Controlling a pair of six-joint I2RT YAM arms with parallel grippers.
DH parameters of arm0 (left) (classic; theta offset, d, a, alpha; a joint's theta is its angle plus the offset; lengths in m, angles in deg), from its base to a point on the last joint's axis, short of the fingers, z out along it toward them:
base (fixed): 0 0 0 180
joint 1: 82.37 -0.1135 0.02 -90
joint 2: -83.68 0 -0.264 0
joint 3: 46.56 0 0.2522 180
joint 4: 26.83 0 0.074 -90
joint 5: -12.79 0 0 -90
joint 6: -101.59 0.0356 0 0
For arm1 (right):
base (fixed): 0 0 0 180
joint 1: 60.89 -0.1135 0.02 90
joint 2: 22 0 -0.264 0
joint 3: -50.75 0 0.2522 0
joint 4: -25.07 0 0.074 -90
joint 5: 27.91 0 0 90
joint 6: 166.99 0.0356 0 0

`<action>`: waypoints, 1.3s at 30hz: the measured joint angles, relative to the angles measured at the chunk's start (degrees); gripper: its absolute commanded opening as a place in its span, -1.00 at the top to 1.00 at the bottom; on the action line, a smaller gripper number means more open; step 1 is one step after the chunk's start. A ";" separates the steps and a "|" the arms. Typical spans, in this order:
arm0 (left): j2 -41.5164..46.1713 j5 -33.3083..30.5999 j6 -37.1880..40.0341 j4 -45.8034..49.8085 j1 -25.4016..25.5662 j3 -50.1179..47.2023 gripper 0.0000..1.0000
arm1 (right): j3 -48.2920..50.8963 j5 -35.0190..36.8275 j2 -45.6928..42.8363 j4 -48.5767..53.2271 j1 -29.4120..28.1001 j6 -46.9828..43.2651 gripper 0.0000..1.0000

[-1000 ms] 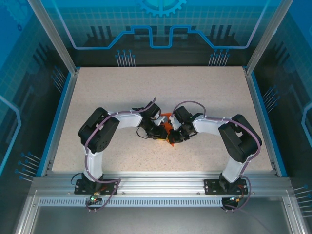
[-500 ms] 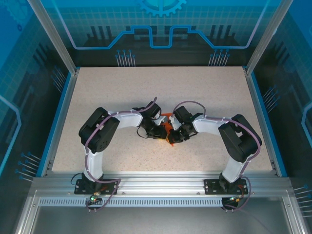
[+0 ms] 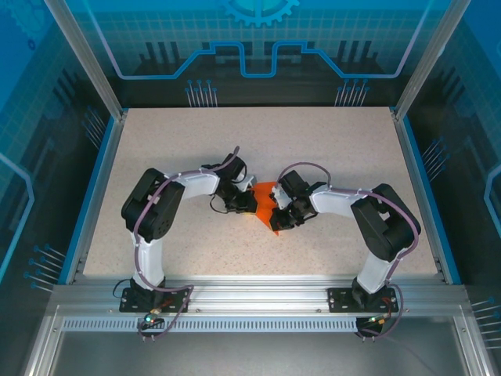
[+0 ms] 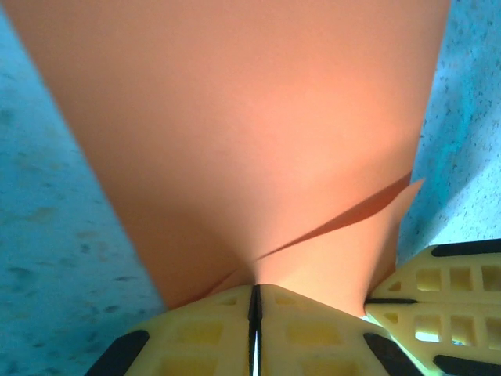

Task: Fold a paper plane with a square sheet of paper (fold left side to right side)
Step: Third fold the triangle at the center of the table.

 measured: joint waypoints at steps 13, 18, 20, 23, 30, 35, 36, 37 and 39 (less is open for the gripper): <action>2.12 -3.43 2.97 1.99 -3.65 -0.22 0.73 | 0.02 -0.04 -0.07 -0.02 0.00 0.02 1.00; 11.17 -4.68 2.64 2.36 -2.51 -2.73 0.71 | -0.02 -0.04 -0.07 -0.02 0.00 0.04 1.00; 13.07 -4.31 2.40 1.66 -1.31 -2.73 0.71 | -0.04 -0.04 -0.04 0.00 0.00 0.04 1.00; 12.70 -3.26 1.38 0.48 0.87 -2.73 0.71 | -0.09 -0.04 -0.04 0.04 0.00 0.22 1.00; 4.74 -1.90 -0.11 -0.90 4.96 -1.31 0.71 | -0.09 -0.07 -0.04 0.02 0.00 0.66 1.00; 1.29 -1.92 -0.44 -1.42 5.60 0.31 0.70 | -0.09 -0.09 -0.09 0.00 0.00 1.07 1.00; 0.87 -2.10 -0.48 -1.51 5.60 0.57 0.71 | -0.07 -0.07 -0.15 0.00 0.00 1.09 1.00; 0.52 -2.23 -0.48 -1.68 5.57 0.72 0.71 | -0.07 -0.07 -0.22 0.00 0.00 1.09 1.00; 0.09 -2.60 -0.48 -1.75 5.57 0.74 0.71 | -0.04 -0.04 -0.35 0.09 0.00 1.09 1.00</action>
